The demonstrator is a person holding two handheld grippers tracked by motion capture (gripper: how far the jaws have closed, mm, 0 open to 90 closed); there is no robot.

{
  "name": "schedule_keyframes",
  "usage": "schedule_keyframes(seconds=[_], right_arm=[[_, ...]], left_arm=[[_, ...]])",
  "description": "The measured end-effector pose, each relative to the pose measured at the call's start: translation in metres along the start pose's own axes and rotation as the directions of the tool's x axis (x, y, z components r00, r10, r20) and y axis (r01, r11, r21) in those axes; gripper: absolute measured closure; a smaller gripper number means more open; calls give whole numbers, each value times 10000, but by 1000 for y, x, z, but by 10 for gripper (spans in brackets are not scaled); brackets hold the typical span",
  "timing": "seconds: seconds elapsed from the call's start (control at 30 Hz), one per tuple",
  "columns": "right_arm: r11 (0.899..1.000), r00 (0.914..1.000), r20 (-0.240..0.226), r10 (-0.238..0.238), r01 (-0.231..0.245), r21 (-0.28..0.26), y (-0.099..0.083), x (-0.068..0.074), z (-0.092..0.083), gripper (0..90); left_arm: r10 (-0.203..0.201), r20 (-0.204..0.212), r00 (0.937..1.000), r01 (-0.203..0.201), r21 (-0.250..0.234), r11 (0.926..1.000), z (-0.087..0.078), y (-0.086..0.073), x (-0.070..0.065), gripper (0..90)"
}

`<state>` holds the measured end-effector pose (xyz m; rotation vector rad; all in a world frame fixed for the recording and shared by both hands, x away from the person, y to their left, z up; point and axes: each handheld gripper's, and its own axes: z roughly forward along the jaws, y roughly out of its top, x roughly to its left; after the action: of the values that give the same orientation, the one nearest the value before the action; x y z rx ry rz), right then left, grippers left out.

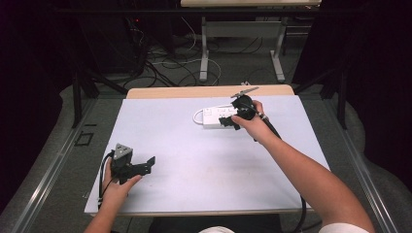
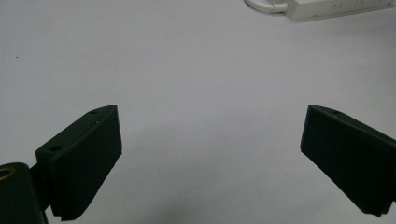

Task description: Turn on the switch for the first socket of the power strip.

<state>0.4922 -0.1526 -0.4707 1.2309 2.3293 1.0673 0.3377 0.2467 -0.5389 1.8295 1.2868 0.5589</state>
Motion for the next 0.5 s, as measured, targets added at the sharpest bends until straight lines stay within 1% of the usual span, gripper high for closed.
schedule_keyframes(seconds=[0.17, 0.23, 0.3, 0.47, 0.5], right_arm=[[9999, 10000, -63, -19, 17, -171, -7, 2, -9, 0], [9997, 9999, -35, -98, 97, -219, -10, 3, -13, 0], [9997, 9999, 24, -113, 113, -209, -13, 4, -16, 0], [9995, 9999, -59, -139, 137, -282, -24, 6, -26, 0], [9994, 9997, -21, -233, 233, -249, -26, 6, -29, 0]], left_arm=[[1, 0, 10000, -1, -6, 10000, 0, 0, -1, 53], [-3, 5, 10000, 3, -37, 10000, 0, 0, -1, 53], [-19, 11, 10000, 19, -113, 9999, 0, 0, -1, 53], [-36, 21, 10000, 37, -109, 9999, -1, 1, -1, 53], [-37, 23, 10000, 38, -105, 9999, -1, 0, -1, 53]])
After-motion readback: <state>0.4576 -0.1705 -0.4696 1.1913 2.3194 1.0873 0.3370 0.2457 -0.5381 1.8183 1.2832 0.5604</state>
